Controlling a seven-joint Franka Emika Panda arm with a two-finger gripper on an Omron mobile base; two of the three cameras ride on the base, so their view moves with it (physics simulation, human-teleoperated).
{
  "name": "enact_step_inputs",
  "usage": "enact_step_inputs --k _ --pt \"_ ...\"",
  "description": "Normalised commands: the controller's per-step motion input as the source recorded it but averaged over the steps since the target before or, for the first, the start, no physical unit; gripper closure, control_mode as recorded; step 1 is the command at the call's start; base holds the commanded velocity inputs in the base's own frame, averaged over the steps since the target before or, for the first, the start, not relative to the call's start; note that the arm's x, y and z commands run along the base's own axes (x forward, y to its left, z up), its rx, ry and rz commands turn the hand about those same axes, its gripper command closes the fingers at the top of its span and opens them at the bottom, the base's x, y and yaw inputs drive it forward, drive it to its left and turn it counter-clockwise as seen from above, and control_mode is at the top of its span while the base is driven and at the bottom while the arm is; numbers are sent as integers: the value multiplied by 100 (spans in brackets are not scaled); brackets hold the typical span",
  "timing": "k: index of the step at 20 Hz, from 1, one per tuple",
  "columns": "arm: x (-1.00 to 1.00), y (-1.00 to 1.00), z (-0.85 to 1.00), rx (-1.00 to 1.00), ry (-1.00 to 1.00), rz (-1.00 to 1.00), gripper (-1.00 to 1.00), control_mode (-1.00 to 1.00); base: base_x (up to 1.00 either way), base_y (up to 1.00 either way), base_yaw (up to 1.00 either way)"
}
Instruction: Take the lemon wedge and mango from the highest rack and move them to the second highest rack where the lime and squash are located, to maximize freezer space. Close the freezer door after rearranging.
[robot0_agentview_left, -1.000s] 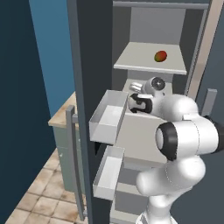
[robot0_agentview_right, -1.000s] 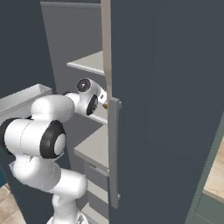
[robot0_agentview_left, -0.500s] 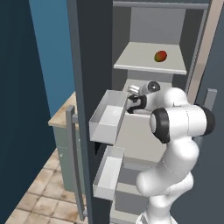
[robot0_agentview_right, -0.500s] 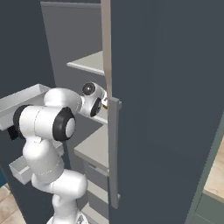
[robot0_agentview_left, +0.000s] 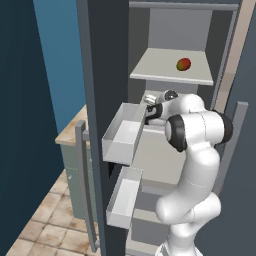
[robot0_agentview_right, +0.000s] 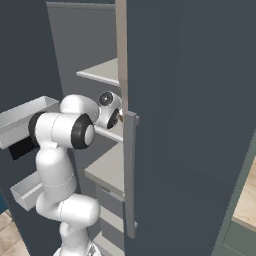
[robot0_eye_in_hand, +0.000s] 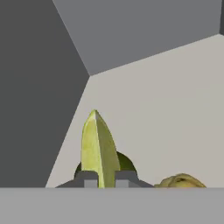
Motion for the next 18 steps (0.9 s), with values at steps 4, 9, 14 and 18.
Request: enact_step_inputs --k 4,9,14,18 --pt "36 -6 -36 0 0 0 -100 -100 0 0 0" --pt "27 -2 -34 0 0 0 -100 -100 0 0 0" --pt "-2 -1 -11 3 -2 0 -100 -100 0 0 0" --pt "-39 0 0 7 -16 0 -100 -100 0 0 0"
